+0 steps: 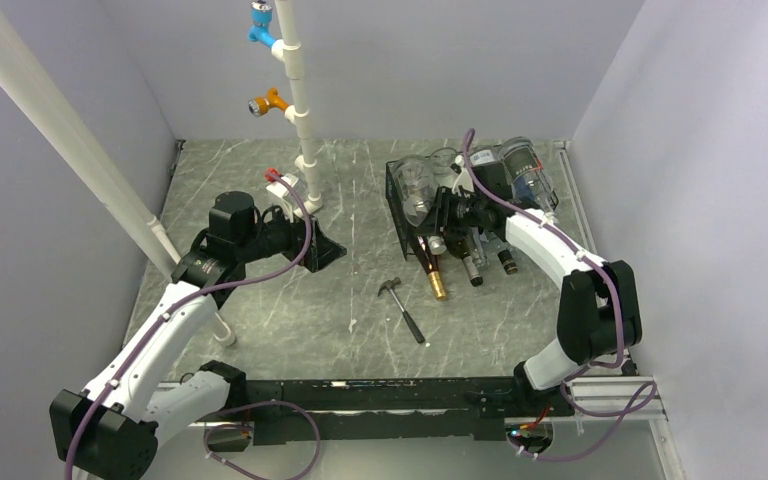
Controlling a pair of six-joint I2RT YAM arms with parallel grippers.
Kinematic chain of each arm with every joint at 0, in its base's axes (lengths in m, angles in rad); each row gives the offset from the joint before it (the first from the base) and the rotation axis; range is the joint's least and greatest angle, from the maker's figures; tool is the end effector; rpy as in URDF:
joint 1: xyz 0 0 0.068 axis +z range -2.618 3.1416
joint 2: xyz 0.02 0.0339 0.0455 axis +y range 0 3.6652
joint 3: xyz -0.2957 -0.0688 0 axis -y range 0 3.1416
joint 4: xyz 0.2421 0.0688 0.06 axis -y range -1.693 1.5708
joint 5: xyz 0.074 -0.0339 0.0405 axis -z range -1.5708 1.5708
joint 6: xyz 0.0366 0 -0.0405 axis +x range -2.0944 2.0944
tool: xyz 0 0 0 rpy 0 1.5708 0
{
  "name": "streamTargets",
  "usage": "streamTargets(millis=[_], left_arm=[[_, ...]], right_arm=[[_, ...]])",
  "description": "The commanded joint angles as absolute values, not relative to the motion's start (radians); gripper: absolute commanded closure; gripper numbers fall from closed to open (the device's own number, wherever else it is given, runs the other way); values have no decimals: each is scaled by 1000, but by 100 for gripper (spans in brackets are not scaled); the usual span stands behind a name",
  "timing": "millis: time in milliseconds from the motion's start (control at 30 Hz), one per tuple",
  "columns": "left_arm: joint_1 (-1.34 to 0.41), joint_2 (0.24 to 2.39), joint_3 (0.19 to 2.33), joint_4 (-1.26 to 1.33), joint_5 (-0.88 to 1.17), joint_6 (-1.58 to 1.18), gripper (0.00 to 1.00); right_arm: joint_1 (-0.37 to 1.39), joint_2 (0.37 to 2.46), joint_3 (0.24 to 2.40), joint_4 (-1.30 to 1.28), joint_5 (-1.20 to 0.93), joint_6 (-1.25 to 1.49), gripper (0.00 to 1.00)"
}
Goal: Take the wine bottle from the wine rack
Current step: Pick up the wine bottle from the wine rack.
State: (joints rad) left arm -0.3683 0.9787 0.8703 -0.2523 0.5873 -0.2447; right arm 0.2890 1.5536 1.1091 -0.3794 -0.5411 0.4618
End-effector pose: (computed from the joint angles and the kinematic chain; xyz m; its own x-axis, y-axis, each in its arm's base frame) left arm 0.1792 -0.0909 0.3554 -0.5092 -0.0196 -0.8604 0.6803 0.6032 -0.4164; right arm 0.3118 0.1124 0.2819 -0.8880 0.1344 -0.4398 -0.2056 0.7394 0.6411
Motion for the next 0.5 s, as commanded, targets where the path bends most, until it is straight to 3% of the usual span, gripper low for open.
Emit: streamTargets(millis=[0, 67, 467], left_arm=[[-373, 960, 911, -224, 598, -219, 1], [-373, 960, 911, -222, 600, -221, 1], [-373, 968, 910, -218, 606, -221, 1]], right_arm=[[242, 1497, 1083, -292, -620, 499, 93], [213, 1476, 1069, -263, -668, 525, 100], [144, 1446, 1052, -145, -868, 619, 100]])
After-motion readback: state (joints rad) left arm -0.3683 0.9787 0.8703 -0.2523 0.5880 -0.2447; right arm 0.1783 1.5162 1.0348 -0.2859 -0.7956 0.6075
